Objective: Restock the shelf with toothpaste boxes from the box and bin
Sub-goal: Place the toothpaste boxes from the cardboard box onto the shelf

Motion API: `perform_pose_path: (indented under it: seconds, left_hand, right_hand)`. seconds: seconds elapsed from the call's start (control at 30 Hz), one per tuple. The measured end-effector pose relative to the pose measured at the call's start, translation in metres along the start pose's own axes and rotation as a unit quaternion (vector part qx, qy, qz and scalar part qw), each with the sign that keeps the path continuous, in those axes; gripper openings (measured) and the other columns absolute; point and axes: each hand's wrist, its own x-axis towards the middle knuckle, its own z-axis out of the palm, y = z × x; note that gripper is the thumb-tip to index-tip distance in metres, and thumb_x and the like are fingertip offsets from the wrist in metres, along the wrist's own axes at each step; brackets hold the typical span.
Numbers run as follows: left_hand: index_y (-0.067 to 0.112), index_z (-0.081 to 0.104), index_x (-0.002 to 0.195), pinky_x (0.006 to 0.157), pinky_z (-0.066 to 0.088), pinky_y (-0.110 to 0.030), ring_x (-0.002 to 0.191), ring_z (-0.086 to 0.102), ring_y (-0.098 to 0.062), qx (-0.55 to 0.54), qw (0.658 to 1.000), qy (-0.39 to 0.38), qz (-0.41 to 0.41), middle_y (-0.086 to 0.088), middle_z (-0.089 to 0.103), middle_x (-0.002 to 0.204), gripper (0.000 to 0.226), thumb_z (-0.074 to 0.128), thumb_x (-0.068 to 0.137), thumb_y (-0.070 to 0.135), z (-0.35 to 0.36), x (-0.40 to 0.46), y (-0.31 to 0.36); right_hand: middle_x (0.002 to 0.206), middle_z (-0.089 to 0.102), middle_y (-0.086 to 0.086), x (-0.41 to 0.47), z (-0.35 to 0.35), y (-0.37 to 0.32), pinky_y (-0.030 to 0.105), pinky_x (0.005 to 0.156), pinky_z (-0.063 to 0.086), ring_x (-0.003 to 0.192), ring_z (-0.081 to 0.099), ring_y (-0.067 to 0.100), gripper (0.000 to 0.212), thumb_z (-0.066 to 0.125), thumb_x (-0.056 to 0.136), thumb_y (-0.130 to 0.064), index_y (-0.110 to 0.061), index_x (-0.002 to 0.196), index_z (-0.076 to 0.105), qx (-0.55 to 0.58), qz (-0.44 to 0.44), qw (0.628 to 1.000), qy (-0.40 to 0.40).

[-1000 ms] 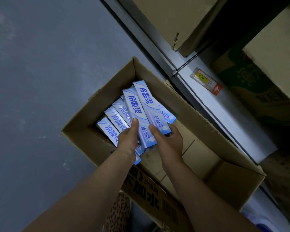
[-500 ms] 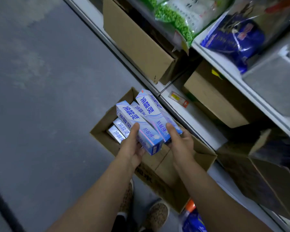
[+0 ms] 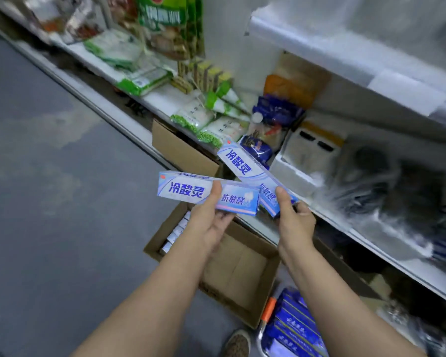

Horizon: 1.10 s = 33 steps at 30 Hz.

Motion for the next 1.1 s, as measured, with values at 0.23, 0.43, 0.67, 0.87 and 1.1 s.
perform_pose_path:
  seconds: [0.23, 0.43, 0.67, 0.87, 1.1]
  left_hand:
    - [0.014, 0.062, 0.110, 0.075, 0.060, -0.043, 0.077, 0.074, -0.019, 0.014, 0.988, -0.143, 0.050, -0.008, 0.076, 0.092, 0.015, 0.062, 0.096, 0.021, 0.093, -0.118, 0.039]
    - [0.013, 0.058, 0.122, 0.084, 0.057, -0.045, 0.100, 0.067, -0.028, -0.010, 0.959, -0.275, 0.070, -0.014, 0.069, 0.111, 0.025, 0.059, 0.097, 0.015, 0.170, -0.217, 0.058]
    - [0.010, 0.064, 0.104, 0.098, 0.051, -0.045, 0.104, 0.065, -0.027, -0.001, 0.916, -0.398, 0.054, -0.012, 0.069, 0.105, 0.015, 0.056, 0.094, 0.005, 0.240, -0.311, 0.041]
    - [0.013, 0.066, 0.101, 0.096, 0.051, -0.044, 0.086, 0.072, -0.021, 0.044, 0.879, -0.466, 0.083, -0.008, 0.076, 0.090, 0.015, 0.054, 0.097, 0.006, 0.311, -0.382, 0.001]
    - [0.008, 0.066, 0.107, 0.073, 0.063, -0.034, 0.078, 0.075, -0.018, 0.067, 0.852, -0.511, 0.092, -0.010, 0.077, 0.090, 0.014, 0.058, 0.096, 0.008, 0.397, -0.441, -0.071]
  right_hand:
    - [0.081, 0.076, 0.001, -0.074, -0.039, -0.155, 0.044, 0.082, 0.056, 0.078, 0.068, 0.016, 0.024, 0.082, 0.081, -0.037, -0.015, 0.080, 0.072, 0.069, -0.109, 0.991, 0.031]
    - [0.073, 0.067, -0.003, -0.136, -0.085, -0.272, 0.036, 0.071, 0.046, 0.069, 0.056, 0.011, 0.027, 0.081, 0.082, -0.036, -0.016, 0.071, 0.066, 0.129, -0.224, 0.963, 0.079]
    - [0.065, 0.067, -0.011, -0.202, -0.158, -0.372, 0.029, 0.070, 0.057, 0.065, 0.061, 0.007, 0.011, 0.073, 0.091, -0.023, -0.014, 0.087, 0.068, 0.183, -0.308, 0.929, 0.089]
    - [0.073, 0.066, -0.006, -0.227, -0.240, -0.443, 0.039, 0.072, 0.050, 0.075, 0.057, 0.013, 0.025, 0.078, 0.085, -0.038, -0.016, 0.080, 0.070, 0.191, -0.373, 0.896, 0.147]
    - [0.077, 0.065, -0.005, -0.236, -0.345, -0.522, 0.016, 0.057, 0.045, 0.065, 0.054, 0.005, 0.026, 0.075, 0.090, -0.033, -0.008, 0.091, 0.069, 0.210, -0.446, 0.846, 0.204]
